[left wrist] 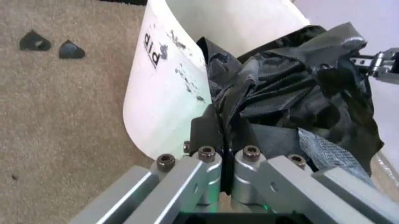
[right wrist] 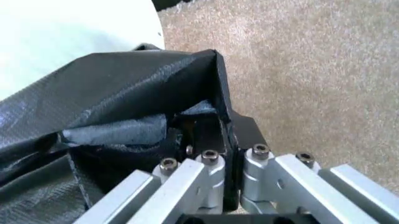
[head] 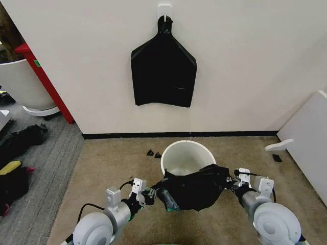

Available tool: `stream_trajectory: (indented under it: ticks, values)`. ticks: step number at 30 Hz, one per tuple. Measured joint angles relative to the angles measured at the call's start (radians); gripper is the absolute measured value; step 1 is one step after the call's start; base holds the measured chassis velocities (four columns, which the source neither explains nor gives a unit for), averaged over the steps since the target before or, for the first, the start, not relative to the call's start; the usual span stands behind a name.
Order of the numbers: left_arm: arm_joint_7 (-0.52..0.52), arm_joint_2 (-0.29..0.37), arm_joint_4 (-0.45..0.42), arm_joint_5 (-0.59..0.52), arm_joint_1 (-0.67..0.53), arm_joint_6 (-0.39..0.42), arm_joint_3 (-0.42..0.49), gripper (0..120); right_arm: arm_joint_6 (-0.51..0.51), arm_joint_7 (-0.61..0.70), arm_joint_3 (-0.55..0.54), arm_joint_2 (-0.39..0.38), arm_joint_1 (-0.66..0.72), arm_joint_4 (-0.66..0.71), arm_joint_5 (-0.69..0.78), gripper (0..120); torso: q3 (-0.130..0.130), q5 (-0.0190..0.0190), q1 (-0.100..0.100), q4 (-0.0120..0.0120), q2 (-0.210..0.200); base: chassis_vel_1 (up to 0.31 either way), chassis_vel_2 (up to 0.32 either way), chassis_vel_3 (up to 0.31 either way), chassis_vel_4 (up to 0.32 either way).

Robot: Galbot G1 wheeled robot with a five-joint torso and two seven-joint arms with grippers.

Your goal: Place the garbage bag over the trash bin.

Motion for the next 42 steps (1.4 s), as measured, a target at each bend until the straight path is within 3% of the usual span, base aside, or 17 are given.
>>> stream_trajectory:
  ticks: [6,12,16,17,23,33,37,42]
  values:
    - [0.001,-0.001,0.004,0.005,-0.006,-0.007,0.003,0,0.016,-0.014,0.002,0.003,-0.003,-0.013,-0.009,5,0.000,-0.0001,0.000,-0.0001,0.000,0.000,0.000,0.000,0.000]
    - [0.007,-0.001,-0.002,0.021,-0.003,-0.013,0.004,0,0.021,-0.018,0.003,0.004,-0.004,0.004,-0.010,0,0.000,-0.0001,0.000,0.0000,0.000,0.000,0.000,0.000,0.000]
    - [0.007,-0.001,0.002,0.040,-0.003,-0.014,0.004,5,0.017,-0.013,0.001,0.005,0.000,0.002,-0.011,19,0.000,-0.0001,0.000,0.0000,0.000,0.000,0.000,0.000,0.000]
    - [0.007,-0.001,0.002,0.040,-0.003,-0.014,0.004,5,0.017,-0.013,0.001,0.005,0.000,0.002,-0.011,19,0.000,-0.0001,0.000,0.0000,0.000,0.000,0.000,0.000,0.000]
    - [-0.002,0.000,-0.008,0.080,0.007,-0.030,-0.006,32,0.016,0.007,0.006,-0.003,-0.002,0.024,-0.009,43,0.000,-0.0002,0.000,0.0000,0.000,0.000,0.000,0.000,0.000]
    - [0.007,0.014,-0.059,0.118,0.060,-0.046,-0.027,63,0.013,0.029,0.013,-0.008,-0.011,0.057,-0.003,74,0.000,-0.0001,0.000,0.0000,0.000,0.000,0.000,0.000,0.000]
    - [0.015,0.015,-0.073,0.132,0.097,-0.048,-0.055,81,0.010,0.036,0.018,-0.016,-0.018,0.075,0.000,94,0.000,-0.0001,0.000,0.0000,0.000,0.000,0.000,0.000,0.000]
    - [0.015,0.015,-0.084,0.135,0.110,-0.051,-0.082,96,0.011,0.041,0.018,-0.017,-0.018,0.077,-0.002,100,0.000,-0.0002,0.000,-0.0001,0.000,0.000,0.000,0.000,0.000]
